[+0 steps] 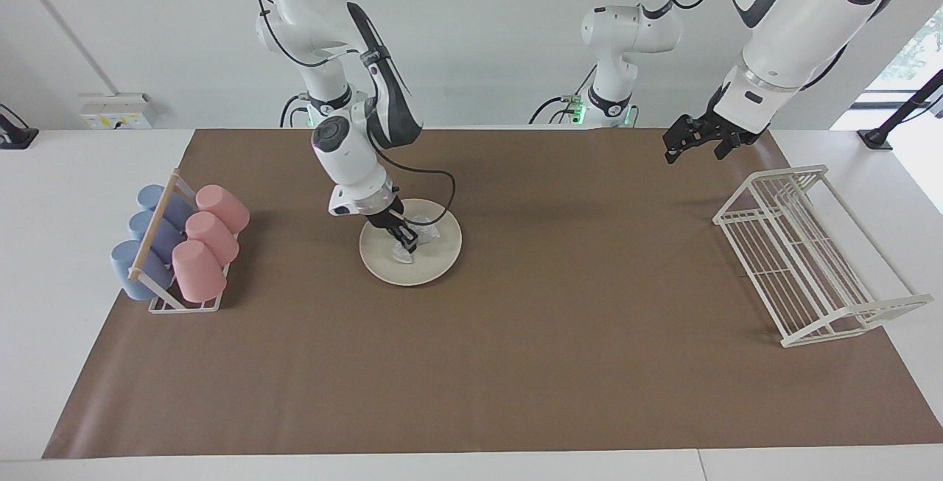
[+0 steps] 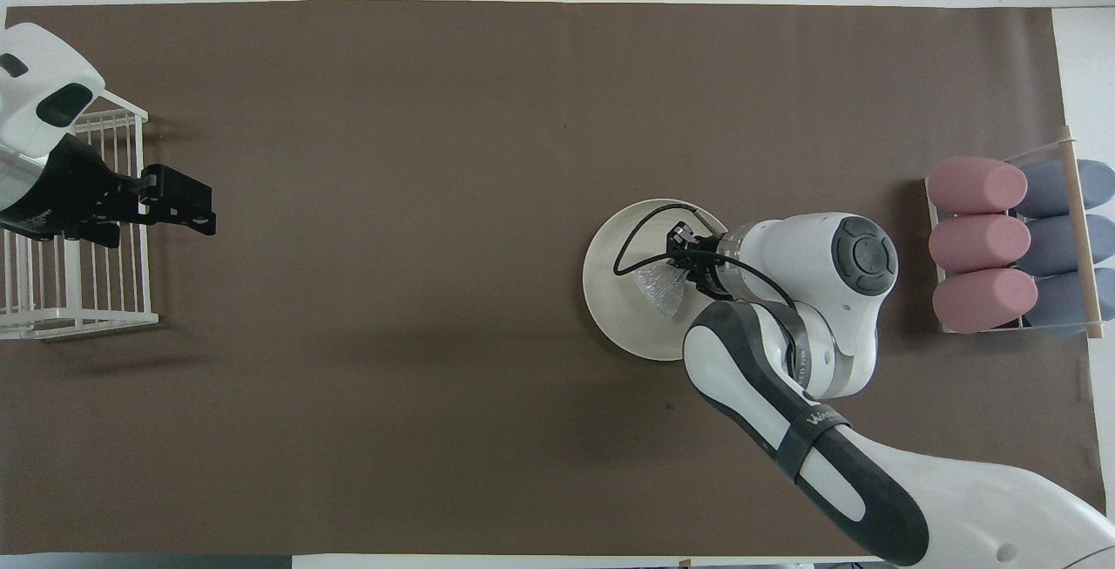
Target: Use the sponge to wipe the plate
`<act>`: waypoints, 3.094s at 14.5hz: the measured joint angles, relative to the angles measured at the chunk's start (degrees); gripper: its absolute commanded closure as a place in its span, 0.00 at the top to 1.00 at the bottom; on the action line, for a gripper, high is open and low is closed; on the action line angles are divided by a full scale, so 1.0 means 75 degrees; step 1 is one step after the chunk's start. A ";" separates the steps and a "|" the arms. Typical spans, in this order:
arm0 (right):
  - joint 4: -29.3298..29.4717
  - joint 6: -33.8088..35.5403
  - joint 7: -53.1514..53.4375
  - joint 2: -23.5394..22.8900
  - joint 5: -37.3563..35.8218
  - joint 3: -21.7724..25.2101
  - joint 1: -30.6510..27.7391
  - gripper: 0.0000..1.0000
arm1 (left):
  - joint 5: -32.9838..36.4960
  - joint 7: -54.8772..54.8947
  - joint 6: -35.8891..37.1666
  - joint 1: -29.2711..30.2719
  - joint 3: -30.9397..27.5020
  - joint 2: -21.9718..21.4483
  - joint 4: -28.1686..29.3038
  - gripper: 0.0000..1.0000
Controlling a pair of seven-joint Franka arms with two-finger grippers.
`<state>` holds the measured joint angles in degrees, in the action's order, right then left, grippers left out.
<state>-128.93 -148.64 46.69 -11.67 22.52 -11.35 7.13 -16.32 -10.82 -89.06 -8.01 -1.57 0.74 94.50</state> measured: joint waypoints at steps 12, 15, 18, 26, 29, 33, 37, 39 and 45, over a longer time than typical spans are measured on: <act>-0.0013 -0.0044 0.2453 0.0002 -0.0031 -0.0010 0.1375 0.00 | -0.3507 0.1166 -0.1397 0.0195 0.0087 -0.0871 0.2427 1.00; -0.0002 -0.0034 0.2376 0.0032 -0.0032 0.0012 0.1193 0.00 | -0.4307 0.1974 -0.1425 0.0369 0.0032 -0.0864 0.2907 1.00; 0.0216 0.0601 0.2352 0.0323 -0.0033 0.0070 0.1036 0.00 | -0.4933 0.2698 -0.1427 0.0566 0.0018 -0.0771 0.3292 1.00; 0.3056 0.4669 0.5053 0.0895 -0.2060 0.0032 0.1114 0.00 | -0.6048 0.3372 -0.1427 0.0358 0.0138 -0.0621 0.3698 1.00; 0.4112 0.5417 0.6341 0.0663 -0.2129 0.0013 0.1588 0.00 | -0.6839 0.3743 -0.1427 0.0061 0.0154 -0.0625 0.4043 1.00; 0.4785 0.5604 0.7981 0.0310 -0.2657 -0.0007 0.2533 0.00 | -0.7667 0.3872 -0.1431 -0.0459 0.0171 -0.0649 0.4250 1.00; 0.4828 0.5693 0.8253 0.0255 -0.2741 -0.0008 0.2778 0.00 | -0.8085 0.3872 -0.1526 -0.0796 0.0178 -0.0708 0.4370 1.00; 0.4842 0.5695 0.8298 0.0255 -0.2741 -0.0008 0.2794 0.00 | -0.8240 0.3873 -0.1755 -0.1013 0.0183 -0.0716 0.4441 1.00; 0.4873 0.5697 0.8307 0.0251 -0.2750 -0.0004 0.2796 0.00 | -0.8657 0.3873 -0.2149 -0.1427 0.0187 -0.0718 0.4557 0.59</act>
<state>-92.39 -105.91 108.99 -9.79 1.89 -11.38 28.10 -81.25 18.23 -105.18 -18.71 -0.16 -4.64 128.68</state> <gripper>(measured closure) 0.890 0.048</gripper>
